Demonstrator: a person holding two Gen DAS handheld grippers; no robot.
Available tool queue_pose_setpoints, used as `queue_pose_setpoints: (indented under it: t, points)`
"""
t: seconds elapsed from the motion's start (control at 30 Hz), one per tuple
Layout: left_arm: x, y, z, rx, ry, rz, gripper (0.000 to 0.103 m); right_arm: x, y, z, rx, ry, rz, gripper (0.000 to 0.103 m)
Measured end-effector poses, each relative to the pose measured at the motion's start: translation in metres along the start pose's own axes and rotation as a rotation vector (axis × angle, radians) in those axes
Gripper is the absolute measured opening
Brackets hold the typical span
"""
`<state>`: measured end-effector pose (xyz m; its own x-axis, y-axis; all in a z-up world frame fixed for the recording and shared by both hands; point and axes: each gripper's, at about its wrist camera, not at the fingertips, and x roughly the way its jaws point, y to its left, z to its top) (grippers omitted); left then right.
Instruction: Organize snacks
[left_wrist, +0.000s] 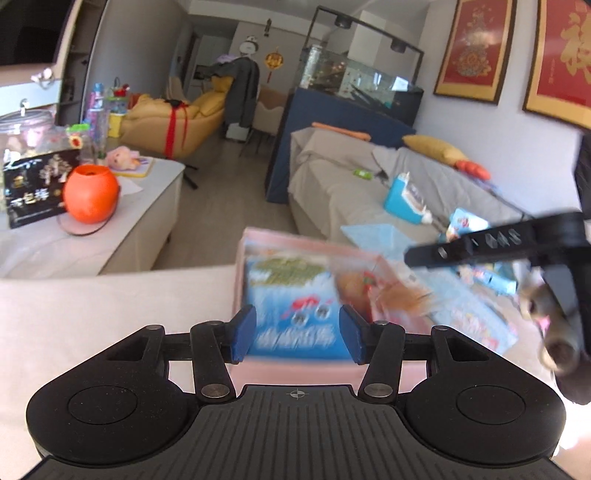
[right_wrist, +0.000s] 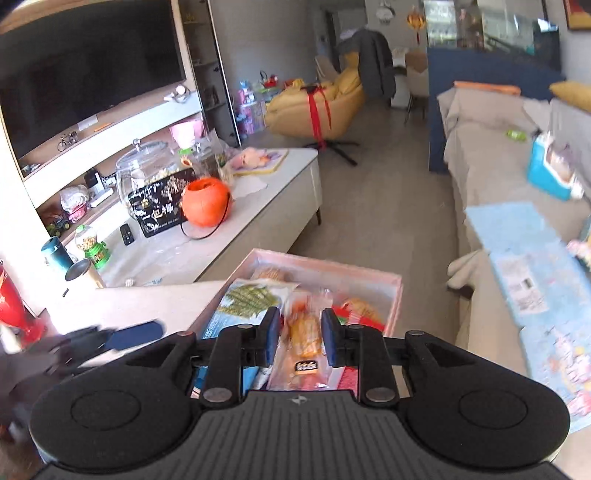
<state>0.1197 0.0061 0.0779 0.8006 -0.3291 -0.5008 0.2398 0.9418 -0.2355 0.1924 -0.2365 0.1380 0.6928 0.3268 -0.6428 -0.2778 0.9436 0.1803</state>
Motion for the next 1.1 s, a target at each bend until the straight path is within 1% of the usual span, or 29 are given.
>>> queue_pose_setpoints:
  t: [0.07,0.1,0.2,0.23,0.27,0.3,0.37,0.4,0.47,0.53,0.6,0.63,0.67,0.7,0.73,0.77,0.83,0.87,0.93,0.97,1.1]
  points:
    - [-0.012,0.004,-0.018,0.030,0.038,0.037,0.055,0.011,0.004,-0.008,0.008,0.011,-0.022,0.034]
    - [-0.019,0.006,-0.029,0.044,0.054,0.057,0.055,0.013,0.007,-0.016,0.021,0.017,-0.031,0.036]
    - [-0.036,0.010,-0.062,0.087,0.085,0.124,0.055,0.010,0.018,-0.047,0.038,0.024,-0.042,0.047]
    - [-0.041,0.010,-0.070,0.096,0.089,0.141,0.055,0.006,0.023,-0.062,0.030,0.023,-0.046,0.054]
    - [-0.046,0.010,-0.080,0.103,0.091,0.159,0.055,0.003,0.032,-0.077,0.011,0.026,-0.048,0.057]
    - [-0.051,0.011,-0.087,0.105,0.088,0.177,0.055,0.001,0.039,-0.090,-0.012,0.028,-0.053,0.058]
    - [-0.056,0.013,-0.099,0.098,0.078,0.214,0.055,-0.004,0.057,-0.114,-0.064,0.009,-0.092,0.064]
    - [-0.056,0.014,-0.105,0.093,0.078,0.225,0.055,-0.007,0.066,-0.126,-0.076,0.020,-0.092,0.064]
    - [-0.053,0.018,-0.113,0.066,0.104,0.229,0.055,-0.007,0.075,-0.146,-0.039,0.048,-0.056,0.065]
    - [-0.053,0.016,-0.118,0.079,0.096,0.234,0.056,-0.005,0.080,-0.164,-0.011,0.080,-0.030,0.065]
    - [-0.053,0.015,-0.118,0.076,0.101,0.239,0.057,-0.002,0.086,-0.185,0.000,0.102,-0.046,0.065]
    - [-0.054,0.014,-0.118,0.067,0.100,0.238,0.057,-0.004,0.089,-0.192,-0.019,0.064,-0.058,0.067]
    - [-0.055,0.014,-0.119,0.066,0.099,0.239,0.058,-0.006,0.092,-0.199,-0.042,0.038,-0.099,0.074]
    - [-0.055,0.012,-0.120,0.067,0.097,0.243,0.058,-0.005,0.094,-0.203,-0.057,0.036,-0.142,0.077]
    - [-0.056,0.010,-0.121,0.070,0.095,0.247,0.058,-0.005,0.095,-0.207,-0.070,0.023,-0.176,0.085]
    - [-0.057,0.007,-0.122,0.074,0.095,0.251,0.058,-0.005,0.093,-0.209,-0.055,0.023,-0.199,0.093]
    - [-0.058,0.000,-0.125,0.076,0.093,0.260,0.058,-0.004,0.087,-0.208,-0.011,0.031,-0.209,0.097]
    - [-0.058,-0.002,-0.126,0.080,0.090,0.272,0.056,-0.003,0.085,-0.209,-0.012,0.030,-0.205,0.102]
    - [-0.058,-0.004,-0.126,0.086,0.089,0.277,0.057,-0.001,0.086,-0.211,-0.048,0.015,-0.198,0.103]
    - [-0.058,-0.003,-0.126,0.086,0.088,0.277,0.057,-0.001,0.083,-0.215,-0.055,-0.015,-0.188,0.103]
    - [-0.057,-0.003,-0.126,0.087,0.088,0.277,0.057,-0.001,0.083,-0.215,-0.048,-0.023,-0.185,0.103]
